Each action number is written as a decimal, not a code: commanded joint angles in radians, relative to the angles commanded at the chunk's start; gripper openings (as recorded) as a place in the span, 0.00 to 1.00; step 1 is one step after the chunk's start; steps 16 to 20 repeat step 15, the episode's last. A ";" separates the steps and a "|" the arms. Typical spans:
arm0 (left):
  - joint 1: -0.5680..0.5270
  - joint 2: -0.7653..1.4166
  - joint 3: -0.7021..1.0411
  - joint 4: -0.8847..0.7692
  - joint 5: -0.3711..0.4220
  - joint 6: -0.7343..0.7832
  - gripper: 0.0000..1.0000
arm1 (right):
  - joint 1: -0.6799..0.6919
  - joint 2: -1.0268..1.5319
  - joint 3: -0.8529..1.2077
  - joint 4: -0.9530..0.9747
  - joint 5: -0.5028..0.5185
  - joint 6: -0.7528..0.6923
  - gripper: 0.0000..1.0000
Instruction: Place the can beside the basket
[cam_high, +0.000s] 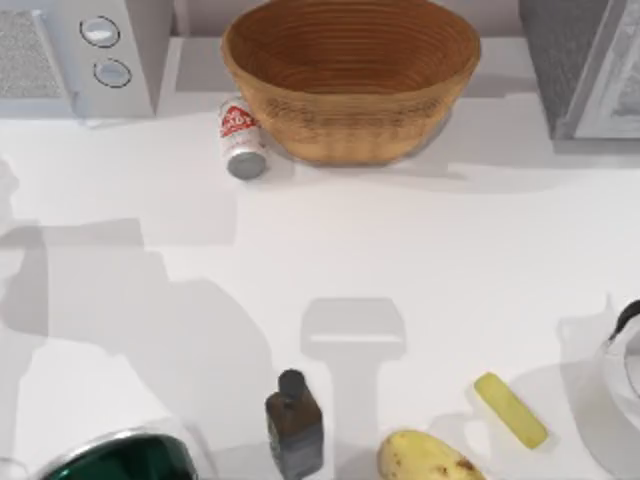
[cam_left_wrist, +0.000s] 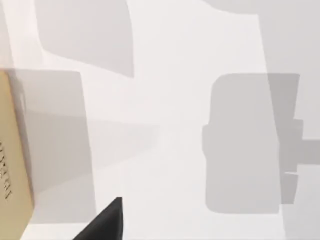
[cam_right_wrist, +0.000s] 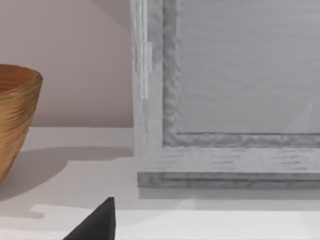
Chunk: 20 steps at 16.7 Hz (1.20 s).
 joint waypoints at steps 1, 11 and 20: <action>0.002 -0.001 0.000 -0.001 0.000 0.002 1.00 | 0.000 0.000 0.000 0.000 0.000 0.000 1.00; 0.044 -0.029 0.089 -0.120 -0.005 0.029 1.00 | 0.000 0.000 0.000 0.000 0.000 0.000 1.00; -0.001 -0.033 0.115 -0.148 0.000 -0.002 1.00 | 0.000 0.000 0.000 0.000 0.000 0.000 1.00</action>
